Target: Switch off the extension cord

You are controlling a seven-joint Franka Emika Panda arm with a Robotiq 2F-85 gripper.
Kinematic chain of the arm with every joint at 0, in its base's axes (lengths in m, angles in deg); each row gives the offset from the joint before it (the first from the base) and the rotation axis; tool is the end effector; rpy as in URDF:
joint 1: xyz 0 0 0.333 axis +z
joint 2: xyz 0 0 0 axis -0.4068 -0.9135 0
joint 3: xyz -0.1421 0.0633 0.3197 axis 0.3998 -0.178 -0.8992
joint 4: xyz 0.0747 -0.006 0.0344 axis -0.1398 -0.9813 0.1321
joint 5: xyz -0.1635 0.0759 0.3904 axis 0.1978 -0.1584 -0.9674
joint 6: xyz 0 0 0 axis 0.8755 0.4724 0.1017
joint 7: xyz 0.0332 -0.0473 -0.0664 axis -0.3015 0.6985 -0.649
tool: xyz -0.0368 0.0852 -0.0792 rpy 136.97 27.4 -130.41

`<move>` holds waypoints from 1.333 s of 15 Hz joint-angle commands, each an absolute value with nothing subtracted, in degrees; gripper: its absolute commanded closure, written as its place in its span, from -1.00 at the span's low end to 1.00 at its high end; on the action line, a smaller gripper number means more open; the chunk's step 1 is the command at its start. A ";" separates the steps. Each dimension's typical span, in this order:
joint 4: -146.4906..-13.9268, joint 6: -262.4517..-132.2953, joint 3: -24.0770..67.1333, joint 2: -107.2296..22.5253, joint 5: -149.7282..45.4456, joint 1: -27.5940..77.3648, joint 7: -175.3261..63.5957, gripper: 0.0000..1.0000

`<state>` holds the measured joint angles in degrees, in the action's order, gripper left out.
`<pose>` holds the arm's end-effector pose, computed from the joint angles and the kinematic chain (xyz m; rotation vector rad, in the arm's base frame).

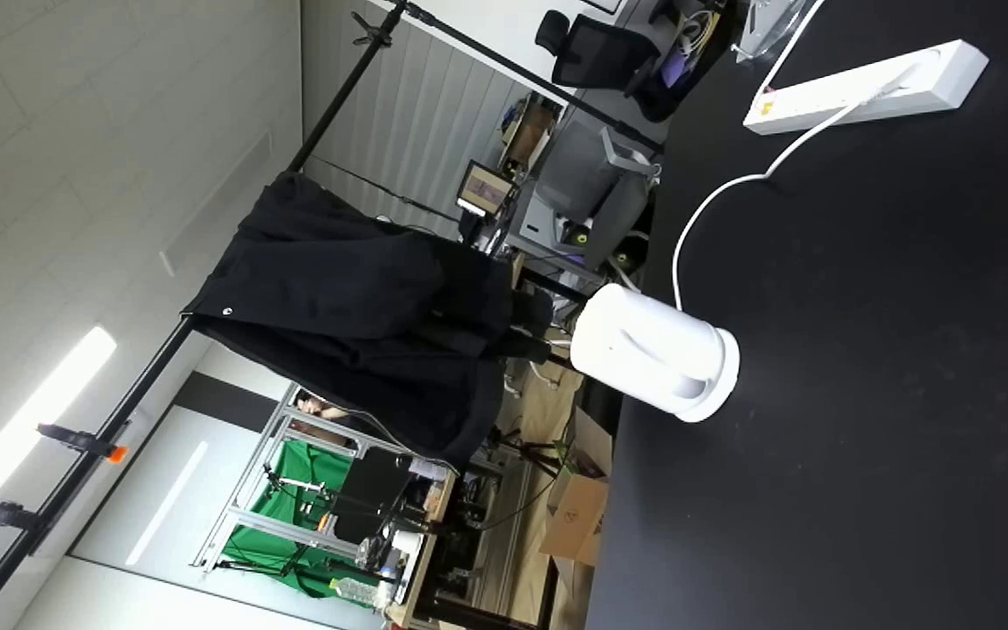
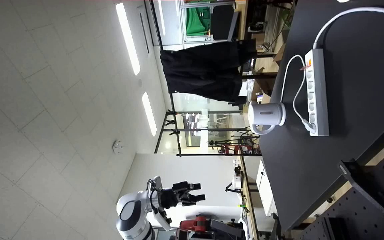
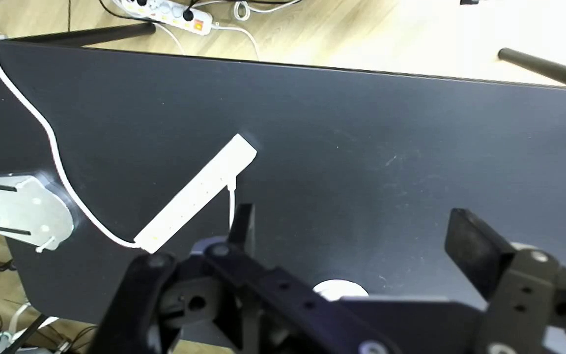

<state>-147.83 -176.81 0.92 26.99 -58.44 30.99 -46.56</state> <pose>0.2755 0.1180 0.4464 2.9908 0.0716 0.2166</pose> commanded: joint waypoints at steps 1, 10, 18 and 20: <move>-147.74 -176.71 1.52 26.82 -57.85 31.62 -46.10 -1.00; -147.69 -186.53 2.95 22.56 -50.47 22.92 -44.28 -1.00; -145.04 -205.81 5.81 6.12 -38.56 4.62 -38.43 -1.00; -147.02 -204.50 7.26 9.07 -39.57 7.40 -41.84 -1.00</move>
<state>-147.17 -204.89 5.82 9.15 -40.84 6.01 -42.73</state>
